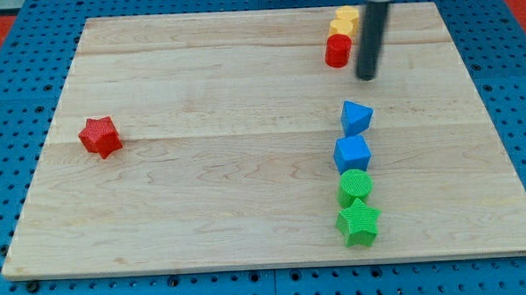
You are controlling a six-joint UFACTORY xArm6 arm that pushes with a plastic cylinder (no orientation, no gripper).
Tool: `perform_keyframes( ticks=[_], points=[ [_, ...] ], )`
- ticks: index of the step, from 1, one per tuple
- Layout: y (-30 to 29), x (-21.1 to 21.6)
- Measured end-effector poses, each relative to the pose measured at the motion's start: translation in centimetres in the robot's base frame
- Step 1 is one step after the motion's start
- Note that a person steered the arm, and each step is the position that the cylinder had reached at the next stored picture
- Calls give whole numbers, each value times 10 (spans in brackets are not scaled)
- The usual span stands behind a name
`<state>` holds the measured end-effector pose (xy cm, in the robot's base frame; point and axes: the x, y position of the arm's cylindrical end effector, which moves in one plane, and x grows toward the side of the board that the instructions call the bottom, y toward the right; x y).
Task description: Slide the red circle to the center left
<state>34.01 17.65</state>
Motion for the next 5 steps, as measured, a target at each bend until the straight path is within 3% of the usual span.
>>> perform_keyframes(
  ticks=[2,4,5],
  points=[
    [-13,-41],
    [-111,-43],
    [-162,-71]
  ],
)
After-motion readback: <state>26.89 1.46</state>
